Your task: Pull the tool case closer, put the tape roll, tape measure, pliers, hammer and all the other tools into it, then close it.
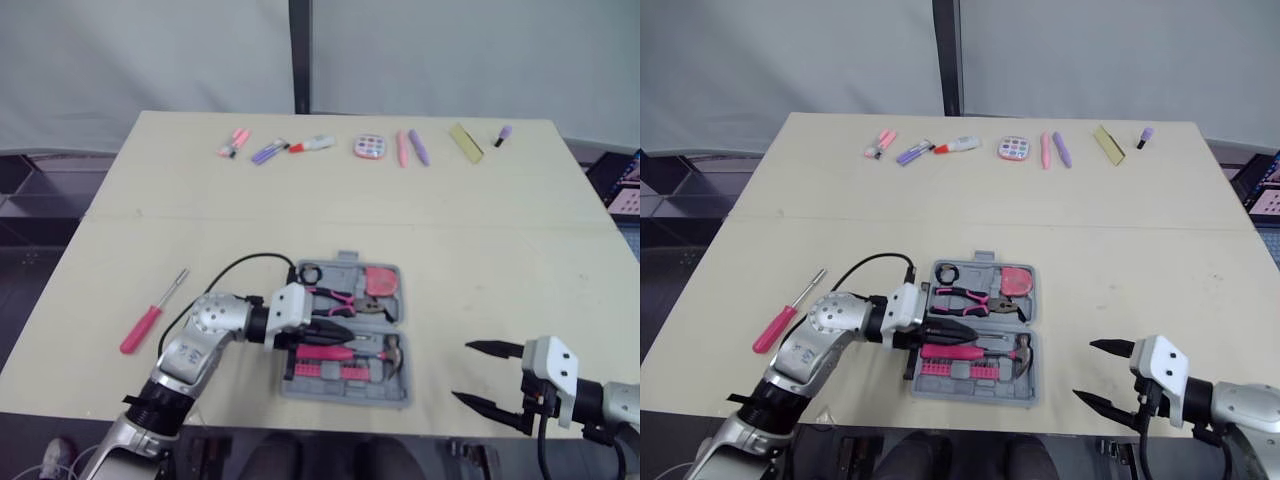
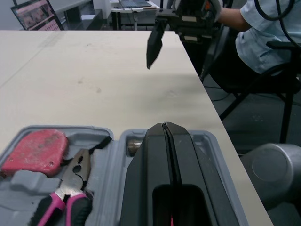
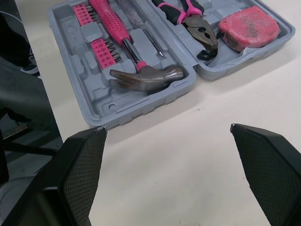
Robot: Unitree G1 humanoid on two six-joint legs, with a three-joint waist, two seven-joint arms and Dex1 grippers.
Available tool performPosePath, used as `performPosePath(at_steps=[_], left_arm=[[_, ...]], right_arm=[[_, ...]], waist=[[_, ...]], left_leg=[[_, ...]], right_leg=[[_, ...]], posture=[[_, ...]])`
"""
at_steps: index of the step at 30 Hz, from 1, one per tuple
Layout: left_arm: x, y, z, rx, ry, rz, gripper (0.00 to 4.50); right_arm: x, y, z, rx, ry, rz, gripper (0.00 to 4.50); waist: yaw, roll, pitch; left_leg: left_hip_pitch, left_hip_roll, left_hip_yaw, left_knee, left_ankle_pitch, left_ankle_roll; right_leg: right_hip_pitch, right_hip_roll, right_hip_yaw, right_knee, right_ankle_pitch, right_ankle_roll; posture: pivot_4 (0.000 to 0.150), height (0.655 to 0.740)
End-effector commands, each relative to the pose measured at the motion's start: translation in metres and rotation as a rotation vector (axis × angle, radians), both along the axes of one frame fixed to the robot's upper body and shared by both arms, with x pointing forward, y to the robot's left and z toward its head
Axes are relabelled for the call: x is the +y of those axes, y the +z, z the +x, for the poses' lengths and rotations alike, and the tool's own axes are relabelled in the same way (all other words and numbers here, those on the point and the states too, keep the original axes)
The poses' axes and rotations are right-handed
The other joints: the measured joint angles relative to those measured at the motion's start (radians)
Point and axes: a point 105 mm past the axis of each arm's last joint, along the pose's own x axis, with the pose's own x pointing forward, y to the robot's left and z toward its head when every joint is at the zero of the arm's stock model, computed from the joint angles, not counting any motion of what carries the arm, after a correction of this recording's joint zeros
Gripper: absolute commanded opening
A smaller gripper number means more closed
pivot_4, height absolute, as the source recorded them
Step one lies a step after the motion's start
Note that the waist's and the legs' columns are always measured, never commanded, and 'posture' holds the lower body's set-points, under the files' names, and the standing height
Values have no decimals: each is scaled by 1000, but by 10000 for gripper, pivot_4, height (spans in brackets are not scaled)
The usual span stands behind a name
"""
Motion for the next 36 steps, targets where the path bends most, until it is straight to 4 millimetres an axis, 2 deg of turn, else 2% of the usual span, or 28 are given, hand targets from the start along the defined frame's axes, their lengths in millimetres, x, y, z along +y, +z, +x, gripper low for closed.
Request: performPosePath(at_steps=[1, 10, 20, 33, 36], left_arm=[[0, -5, -1, -49, -4, -1, 324], [-9, -19, 9, -81, 43, -16, 324], [-4, -37, 15, -27, 86, 40, 324], [-12, -61, 14, 20, 106, 120, 324], [-14, -61, 14, 20, 104, 119, 324]], right_arm=[[-2, 9, 1, -33, -6, -3, 45000], [-1, 10, -1, -36, -16, -3, 45000], [-3, 10, -4, -36, -30, -7, 45000], [-3, 11, -6, -36, -37, -13, 45000], [-3, 11, -6, -37, -39, -13, 45000]], waist=[[0, 0, 0], [0, 0, 0], [0, 0, 0], [0, 0, 0], [1, 0, 0]], left_leg=[[0, 0, 0, 0, 0, 0], [0, 0, 0, 0, 0, 0], [1, 0, 0, 0, 0, 0], [0, -1, 0, 0, 0, 0], [1, -1, 0, 0, 0, 0]], right_leg=[[0, 0, 0, 0, 0, 0], [0, 0, -1, 1, 0, 0], [0, 0, -1, 1, 0, 0], [0, 0, -1, 1, 0, 0], [0, 0, -1, 1, 0, 0]], posture=[[1500, 7134], [1500, 7134], [1500, 7134], [1500, 7134], [1500, 7134]])
